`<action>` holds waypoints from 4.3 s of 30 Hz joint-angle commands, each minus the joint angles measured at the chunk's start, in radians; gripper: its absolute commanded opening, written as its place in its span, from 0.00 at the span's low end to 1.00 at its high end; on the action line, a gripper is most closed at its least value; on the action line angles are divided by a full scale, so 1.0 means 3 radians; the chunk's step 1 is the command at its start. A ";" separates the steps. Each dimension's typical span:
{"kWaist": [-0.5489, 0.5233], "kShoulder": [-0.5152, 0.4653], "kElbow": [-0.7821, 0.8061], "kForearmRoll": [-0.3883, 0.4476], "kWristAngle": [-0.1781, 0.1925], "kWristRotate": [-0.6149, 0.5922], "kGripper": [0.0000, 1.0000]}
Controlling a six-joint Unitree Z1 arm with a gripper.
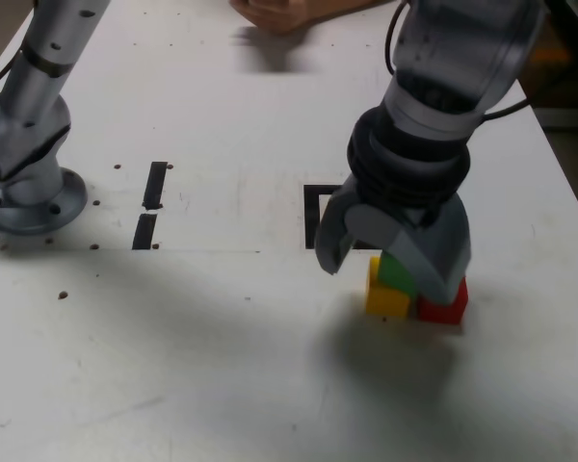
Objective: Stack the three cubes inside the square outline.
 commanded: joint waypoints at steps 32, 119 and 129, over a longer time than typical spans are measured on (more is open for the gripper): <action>-0.0158 -0.0316 0.0185 -0.0147 0.0221 -0.0275 0.12; 0.0034 0.0168 -0.0551 -0.0001 -0.0056 -0.0542 0.91; 0.0124 0.0362 -0.0719 -0.0003 -0.0056 -0.0474 0.91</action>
